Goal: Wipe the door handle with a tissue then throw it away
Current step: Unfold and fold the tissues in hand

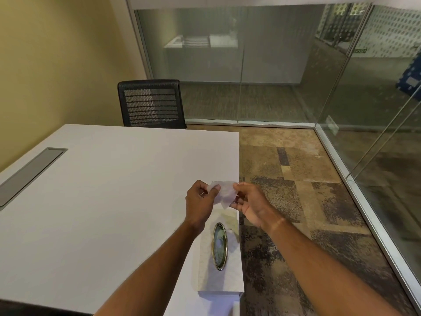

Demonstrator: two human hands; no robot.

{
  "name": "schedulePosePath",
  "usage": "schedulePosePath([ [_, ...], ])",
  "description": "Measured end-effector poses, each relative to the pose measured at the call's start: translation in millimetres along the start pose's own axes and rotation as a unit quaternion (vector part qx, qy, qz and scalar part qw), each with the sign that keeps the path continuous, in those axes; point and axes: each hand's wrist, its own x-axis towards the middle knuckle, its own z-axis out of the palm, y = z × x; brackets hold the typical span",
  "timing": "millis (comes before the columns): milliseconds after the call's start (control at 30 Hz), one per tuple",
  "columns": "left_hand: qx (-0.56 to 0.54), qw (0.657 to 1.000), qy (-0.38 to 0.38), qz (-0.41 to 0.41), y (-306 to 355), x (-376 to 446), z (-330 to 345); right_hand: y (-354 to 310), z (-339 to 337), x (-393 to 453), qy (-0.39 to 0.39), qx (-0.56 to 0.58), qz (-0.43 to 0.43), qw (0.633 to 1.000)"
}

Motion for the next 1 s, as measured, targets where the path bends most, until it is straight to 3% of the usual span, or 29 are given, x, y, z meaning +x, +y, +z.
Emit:
schedulePosePath([
  [233, 0.019, 1.000, 0.002, 0.017, 0, 0, 1, 6, 3, 6, 0.015, 0.055, 0.009, 0.998],
  [400, 0.014, 1.000, -0.008, 0.018, 1, -2, 2, 11, 7, 10, 0.061, 0.005, -0.016, 0.998],
  [600, 0.038, 0.999, -0.005, 0.019, 3, -4, 0, 6, 9, 6, 0.025, -0.017, 0.046, 0.999],
  [767, -0.035, 0.999, -0.035, -0.017, 9, -4, -3, 6, 9, -4, -0.016, -0.082, -0.039, 0.996],
  [833, -0.065, 0.996, -0.047, -0.037, 10, -3, -3, 7, 9, -3, -0.007, -0.091, -0.054, 0.994],
  [1000, -0.017, 0.999, 0.004, -0.034, 8, -2, -4, 9, 9, 2, 0.054, -0.125, -0.088, 0.987],
])
